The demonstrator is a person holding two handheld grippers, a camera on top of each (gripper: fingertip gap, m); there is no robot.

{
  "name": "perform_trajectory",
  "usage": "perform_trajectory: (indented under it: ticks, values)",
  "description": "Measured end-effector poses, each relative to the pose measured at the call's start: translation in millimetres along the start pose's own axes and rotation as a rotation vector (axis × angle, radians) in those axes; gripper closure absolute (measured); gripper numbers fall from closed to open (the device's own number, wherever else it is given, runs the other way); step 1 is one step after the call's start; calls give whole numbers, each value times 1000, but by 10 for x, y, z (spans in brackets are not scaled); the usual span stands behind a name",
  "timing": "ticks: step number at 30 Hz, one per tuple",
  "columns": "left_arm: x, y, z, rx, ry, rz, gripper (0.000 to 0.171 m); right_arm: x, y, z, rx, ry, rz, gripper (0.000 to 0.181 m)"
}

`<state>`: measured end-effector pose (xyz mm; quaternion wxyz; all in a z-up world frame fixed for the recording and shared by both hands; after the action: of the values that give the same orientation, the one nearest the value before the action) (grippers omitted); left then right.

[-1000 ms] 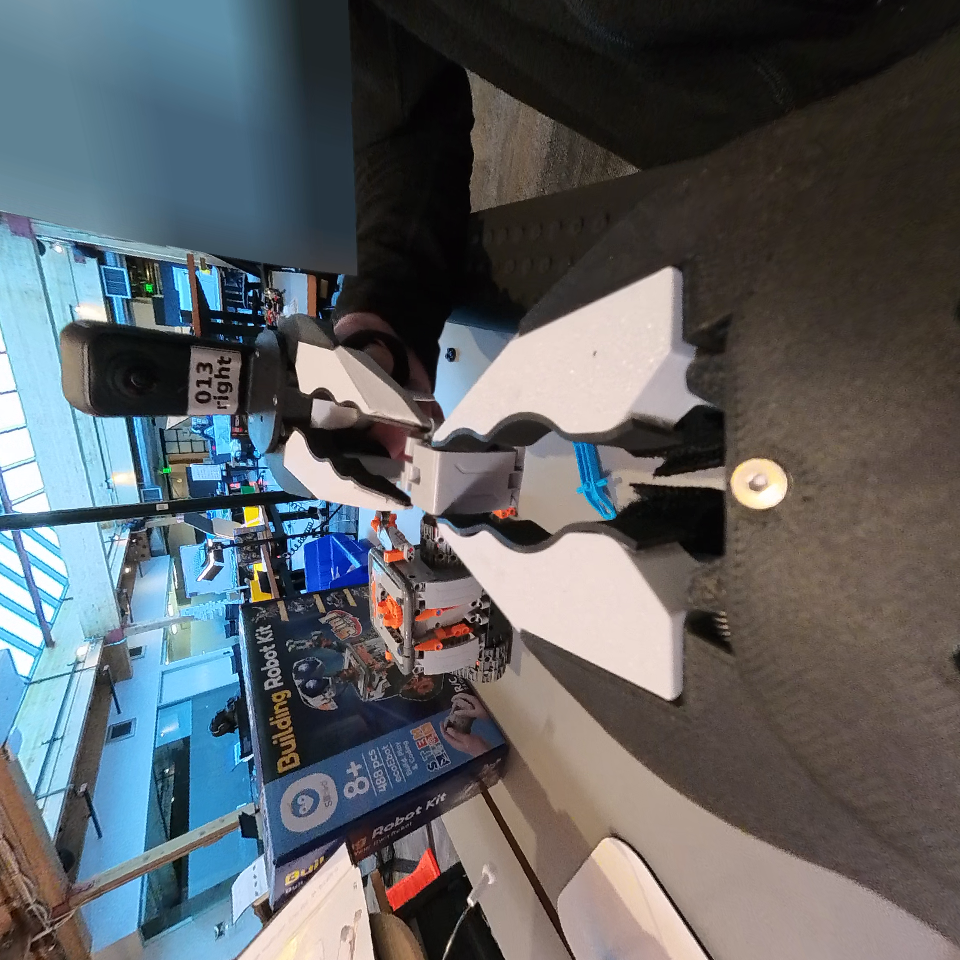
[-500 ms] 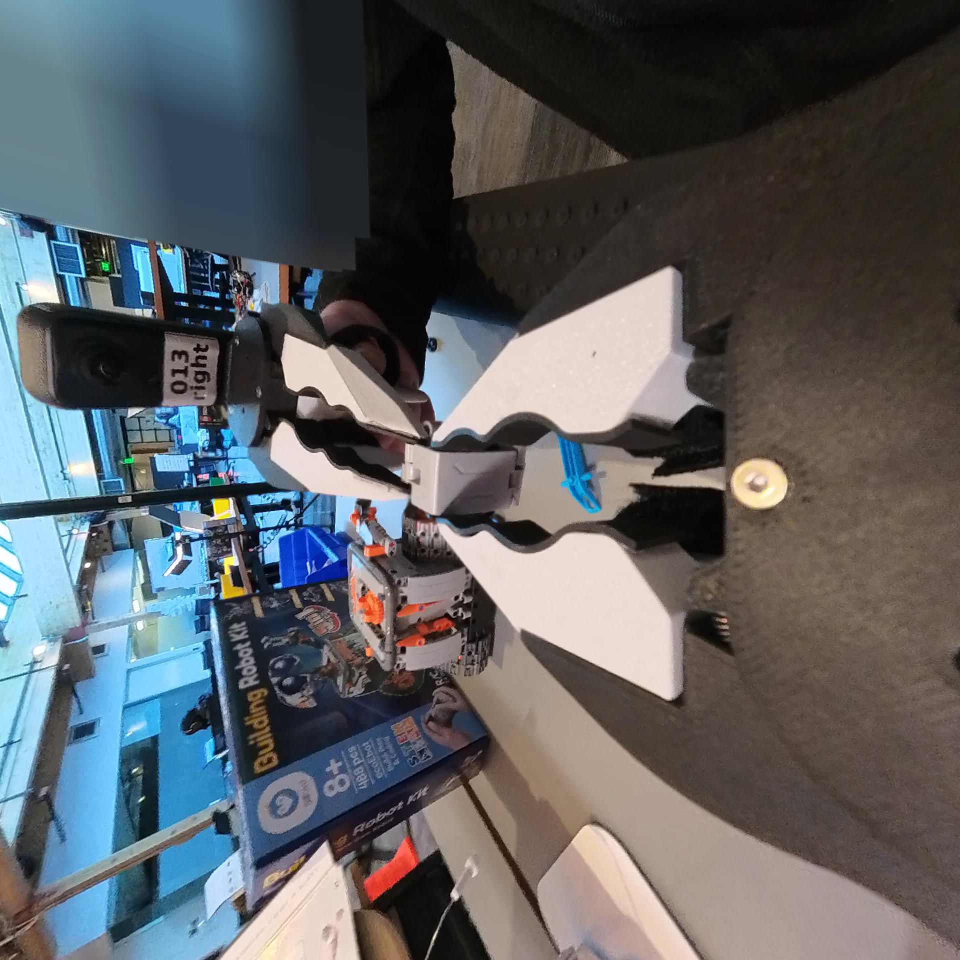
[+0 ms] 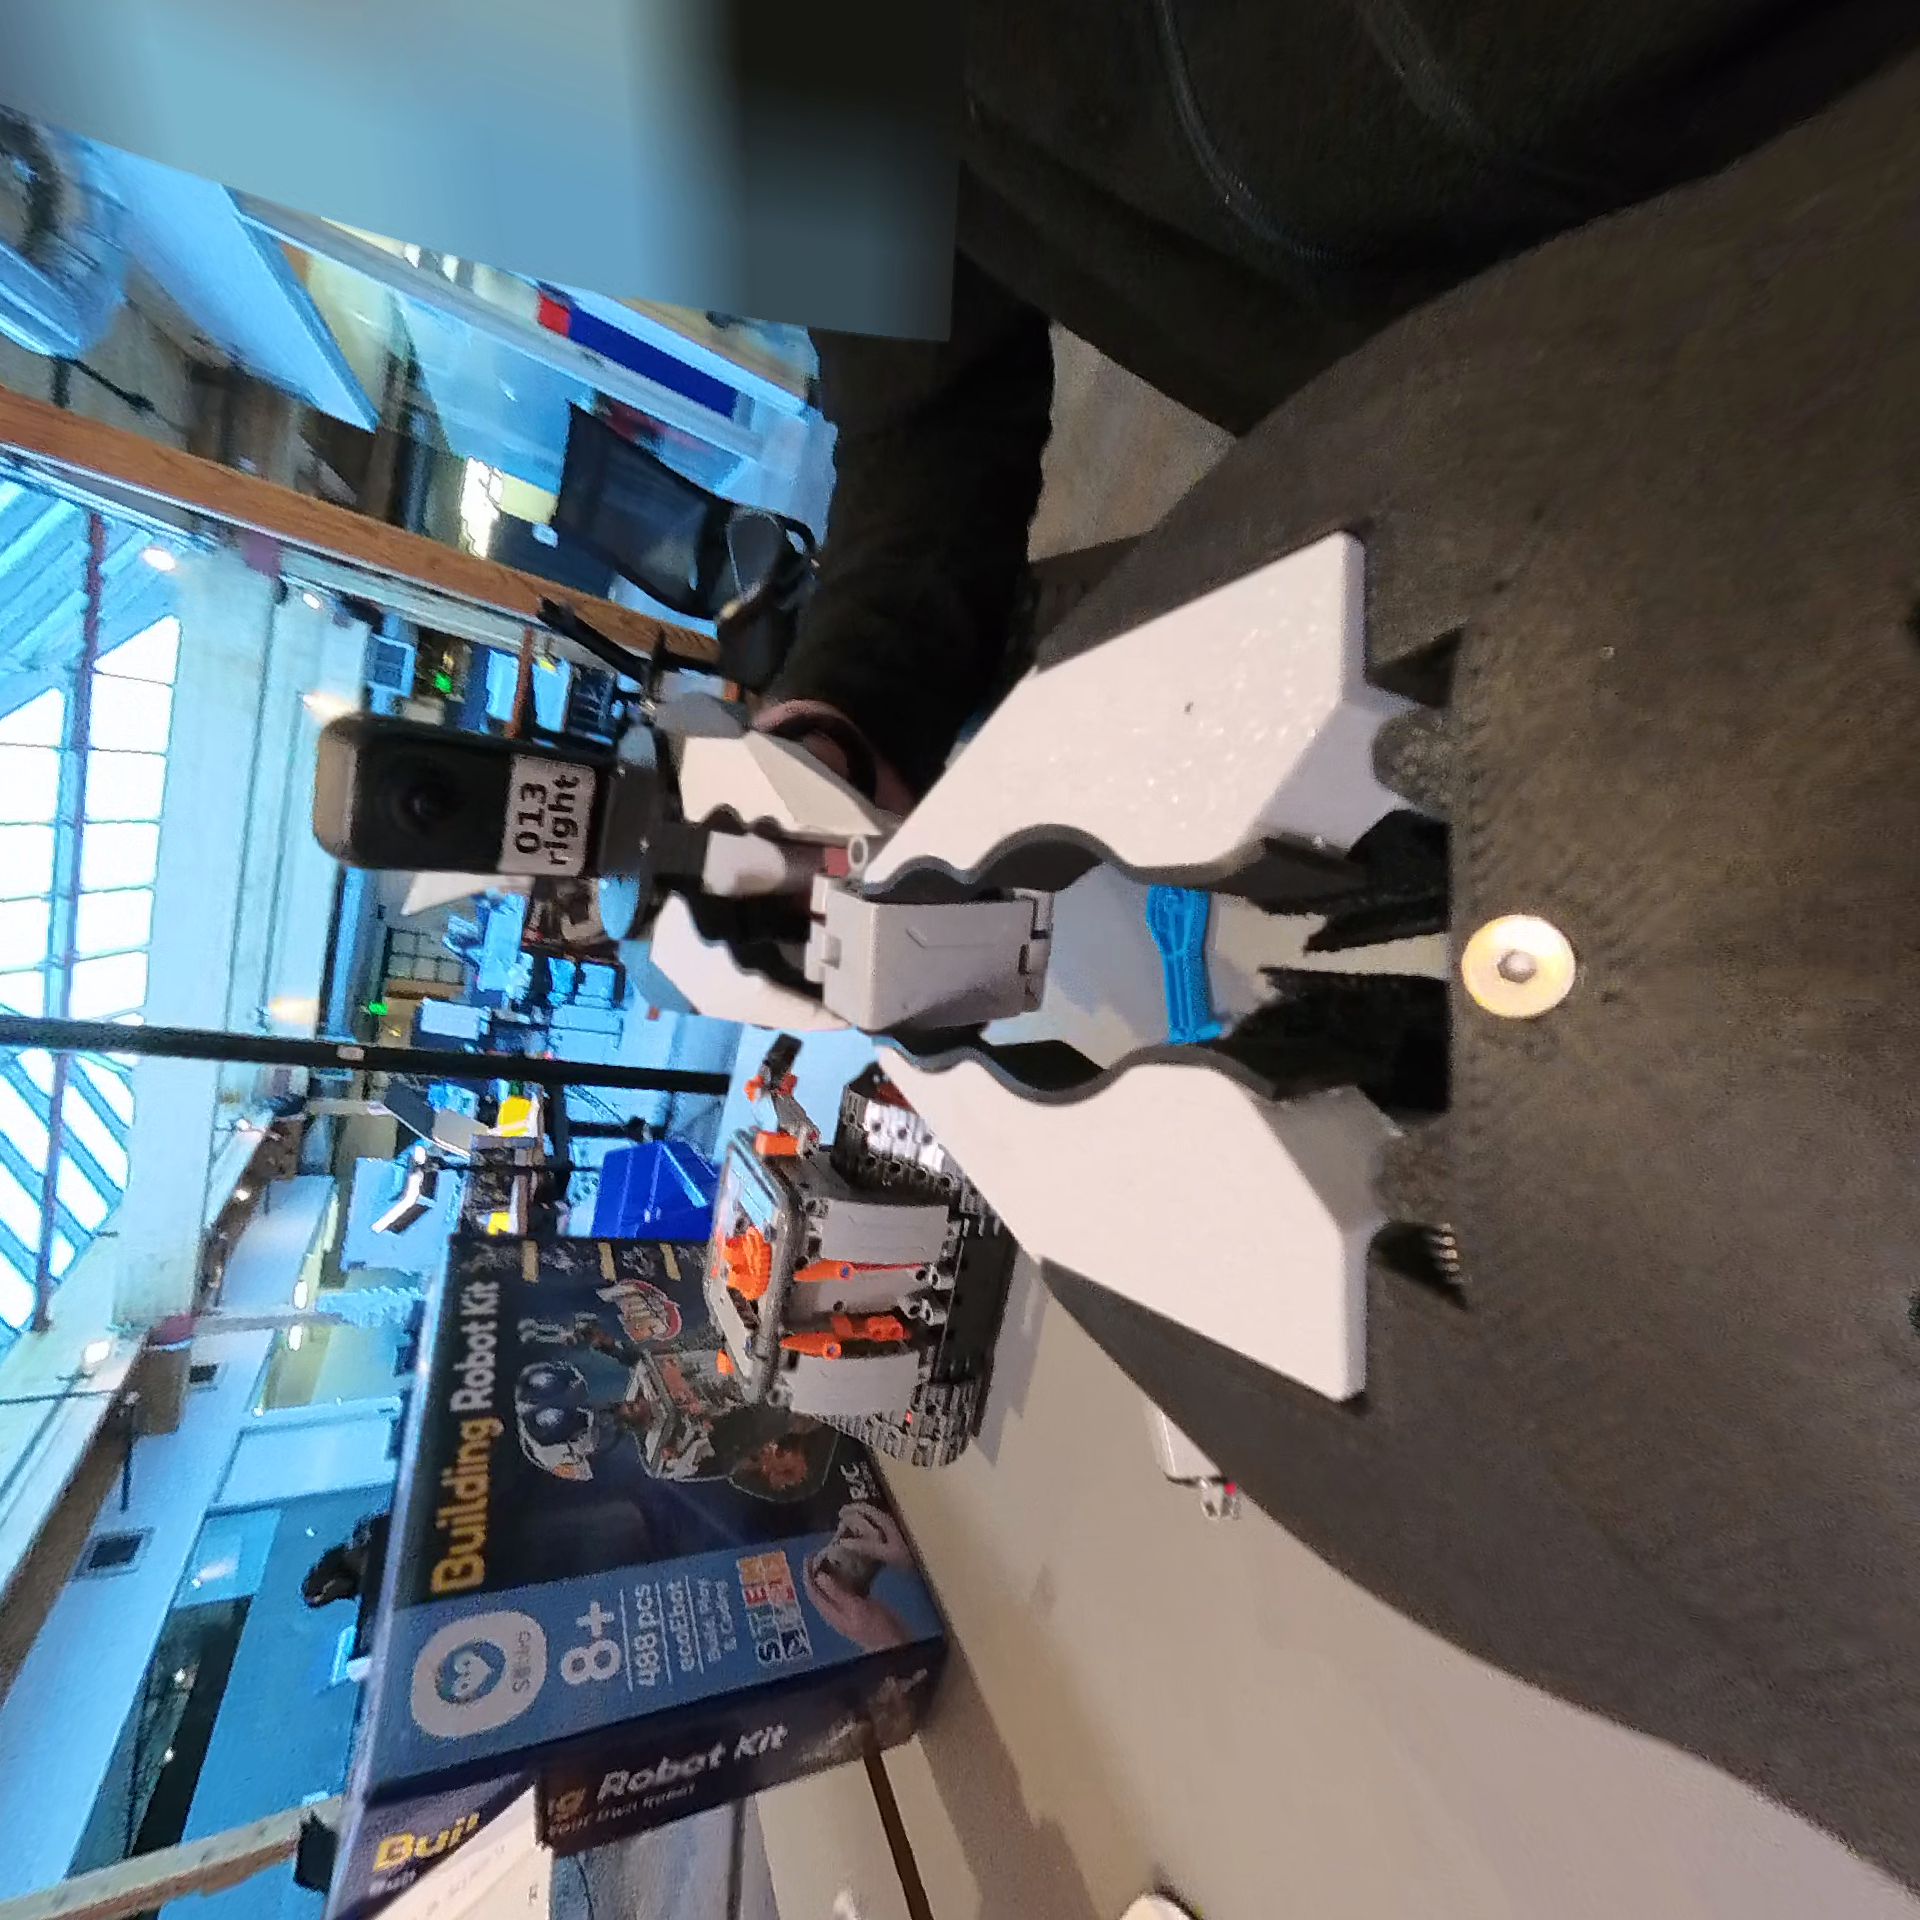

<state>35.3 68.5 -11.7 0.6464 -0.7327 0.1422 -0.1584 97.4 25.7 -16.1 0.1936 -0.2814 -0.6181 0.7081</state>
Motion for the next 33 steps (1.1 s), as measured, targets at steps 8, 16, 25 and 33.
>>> perform_trajectory:
  ticks: [8,16,25,33]
  values:
    - [11,-30,-51,58,13,-32,150,23,-73,98,-75,33,-26,158]
    - [15,-30,-94,145,-13,-11,150,28,-64,122,-117,46,-4,159]
    - [38,-14,-168,292,-39,99,150,43,-25,173,-231,77,64,159]
    - [45,1,-214,323,-34,141,150,82,51,214,-337,96,139,159]
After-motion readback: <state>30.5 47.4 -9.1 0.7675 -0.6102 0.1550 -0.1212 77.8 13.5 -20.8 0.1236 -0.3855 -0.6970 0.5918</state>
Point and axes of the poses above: each gripper's, where its closed fingertips meet, x out along the fingers, y out of its underside, z = x × y across the jaws, the point moved 3 cm from there along -x, back along the fingers, and after that the axes turned 2 degrees about x, right-handed, at the moved point
